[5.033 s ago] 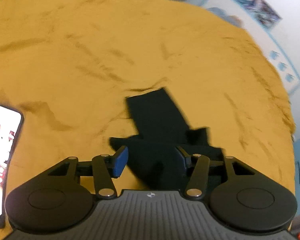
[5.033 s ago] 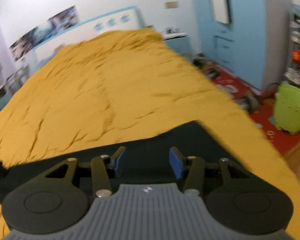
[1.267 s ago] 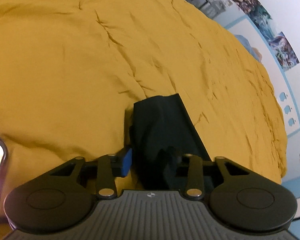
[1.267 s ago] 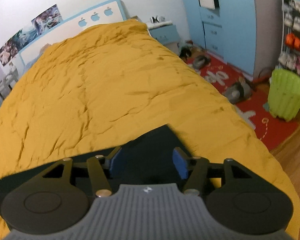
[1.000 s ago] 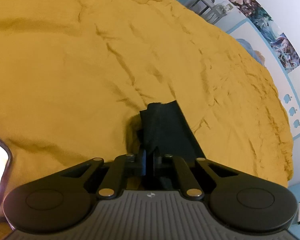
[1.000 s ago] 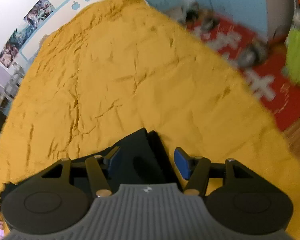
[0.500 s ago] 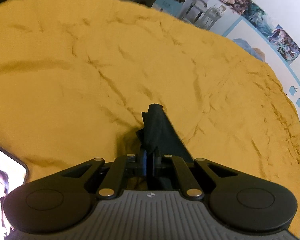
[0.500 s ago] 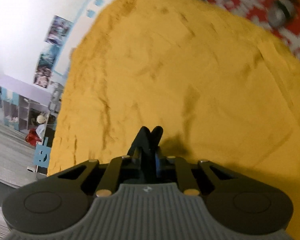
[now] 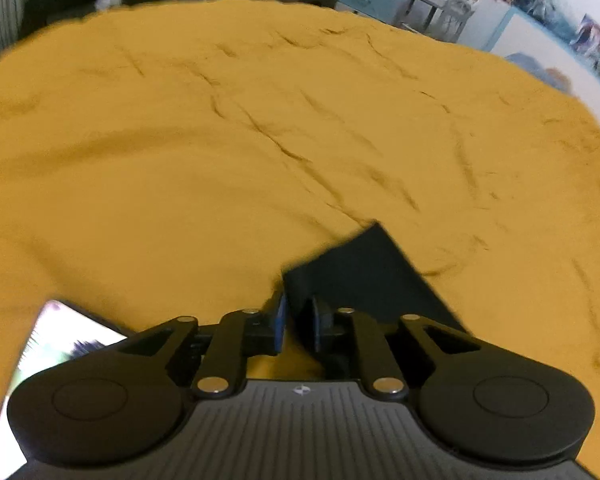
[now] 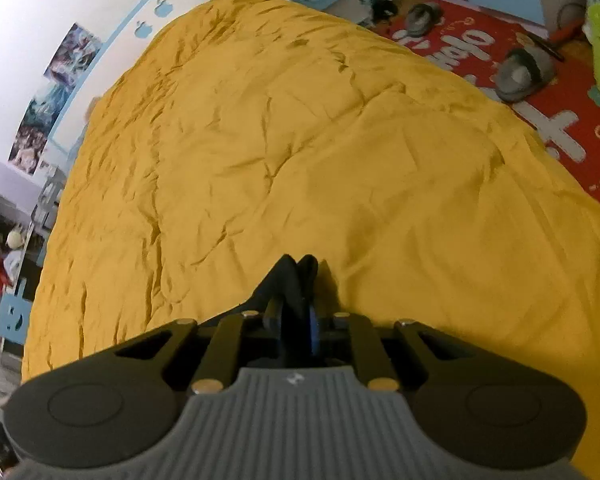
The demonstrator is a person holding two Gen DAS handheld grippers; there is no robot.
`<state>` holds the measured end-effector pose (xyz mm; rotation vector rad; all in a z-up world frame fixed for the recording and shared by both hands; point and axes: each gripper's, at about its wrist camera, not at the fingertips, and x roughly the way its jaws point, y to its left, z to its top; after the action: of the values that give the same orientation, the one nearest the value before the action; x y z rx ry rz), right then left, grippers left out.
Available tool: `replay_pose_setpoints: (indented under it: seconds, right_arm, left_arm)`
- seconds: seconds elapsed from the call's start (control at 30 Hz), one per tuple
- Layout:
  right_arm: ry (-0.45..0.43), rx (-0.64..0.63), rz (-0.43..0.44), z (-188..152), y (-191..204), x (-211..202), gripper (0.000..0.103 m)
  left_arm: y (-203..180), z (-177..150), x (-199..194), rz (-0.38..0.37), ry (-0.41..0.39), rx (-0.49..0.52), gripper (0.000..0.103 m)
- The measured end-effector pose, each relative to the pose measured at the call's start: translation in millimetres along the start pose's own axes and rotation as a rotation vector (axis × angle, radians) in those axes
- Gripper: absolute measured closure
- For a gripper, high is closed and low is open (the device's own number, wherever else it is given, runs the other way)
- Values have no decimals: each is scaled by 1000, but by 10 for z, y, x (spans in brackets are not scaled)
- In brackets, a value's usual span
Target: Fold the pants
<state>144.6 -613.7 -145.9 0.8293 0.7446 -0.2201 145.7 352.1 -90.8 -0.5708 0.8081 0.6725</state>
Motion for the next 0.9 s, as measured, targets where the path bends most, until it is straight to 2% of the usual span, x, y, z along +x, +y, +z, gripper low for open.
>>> replay_pose_setpoints:
  seconds: [0.07,0.13,0.17,0.2,0.33,0.4,0.47,0.57,0.63,0.7,0.73,0.77,0.8,0.9]
  right_arm:
    - [-15,-33,-63,40,91,3,78]
    - [-50,-89,-123,54,199,-91,76]
    - [-66,-108,-134,65,247,-136,74]
    - [-82,-130,-134,69,308,-182,73]
    - [-127,-219,-90,-37,689,-298,71]
    - [-102,-251,-36,-117,902,-235,71]
    - [-65,-289,4,-242,1100,-141,71]
    - [-7,-335,42,-434,1348,53,71]
    - [50,-375,79,-561,1528,197,71]
    - [112,-451,118,-680,1773,358,71]
    - [136,-497,128,-729,1896,436,71]
    - [160,-553,137,-774,2038,523,71]
    - [181,-608,150,-820,2162,604,71]
    - [249,-769,196,-927,2578,910,71]
  left_arm:
    - [-6,97,-70,-6,-16,36,86]
    - [-74,210,-154,-43,-40,107,70]
    - [-141,255,-186,-62,-51,148,59]
    - [-209,296,-199,-80,-57,197,53]
    - [-496,386,-53,-114,-23,387,50]
    - [-601,367,91,-105,-6,452,42]
    - [-654,348,272,-91,3,490,36]
    - [-673,283,566,-116,72,505,35]
    - [-664,232,690,-139,86,505,40]
    - [-675,188,712,-184,75,507,60]
    - [-689,174,704,-195,66,510,66]
    - [-706,170,689,-202,56,515,95]
    - [-712,174,680,-230,67,515,98]
    - [-749,181,579,-229,12,513,98]
